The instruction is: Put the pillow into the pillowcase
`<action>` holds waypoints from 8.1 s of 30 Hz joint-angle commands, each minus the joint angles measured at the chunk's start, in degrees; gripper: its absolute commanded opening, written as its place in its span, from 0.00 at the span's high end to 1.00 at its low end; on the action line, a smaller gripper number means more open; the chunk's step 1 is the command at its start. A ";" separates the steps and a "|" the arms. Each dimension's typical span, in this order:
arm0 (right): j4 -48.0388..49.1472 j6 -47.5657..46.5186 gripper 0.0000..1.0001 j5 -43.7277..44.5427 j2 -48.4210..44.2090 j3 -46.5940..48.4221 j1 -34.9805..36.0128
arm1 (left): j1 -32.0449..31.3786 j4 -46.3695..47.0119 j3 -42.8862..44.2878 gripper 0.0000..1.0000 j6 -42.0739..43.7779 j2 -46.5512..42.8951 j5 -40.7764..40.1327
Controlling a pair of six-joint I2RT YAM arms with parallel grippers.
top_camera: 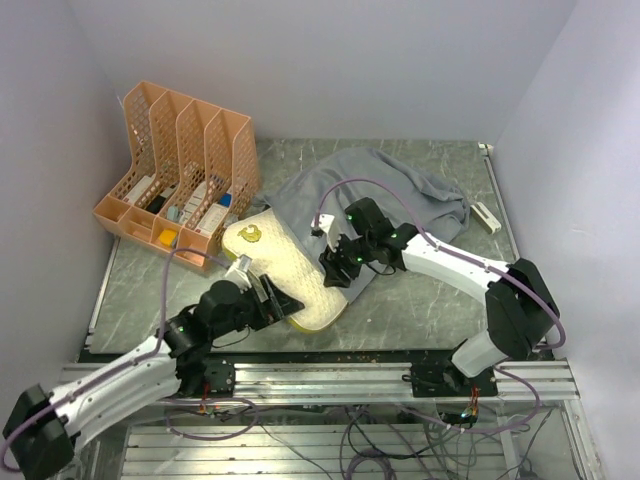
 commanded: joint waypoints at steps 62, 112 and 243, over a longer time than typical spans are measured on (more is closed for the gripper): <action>-7.32 -11.24 0.92 -26.83 -6.58 0.97 -9.24 | -11.24 31.20 4.55 0.08 0.37 22.47 -7.90; -2.14 -1.29 1.00 -2.21 -4.51 -0.36 2.00 | -11.28 36.17 3.82 0.92 6.86 35.73 -18.76; -5.31 17.14 1.00 -10.15 28.39 76.87 -4.55 | 26.39 41.55 35.32 0.93 23.30 48.17 29.32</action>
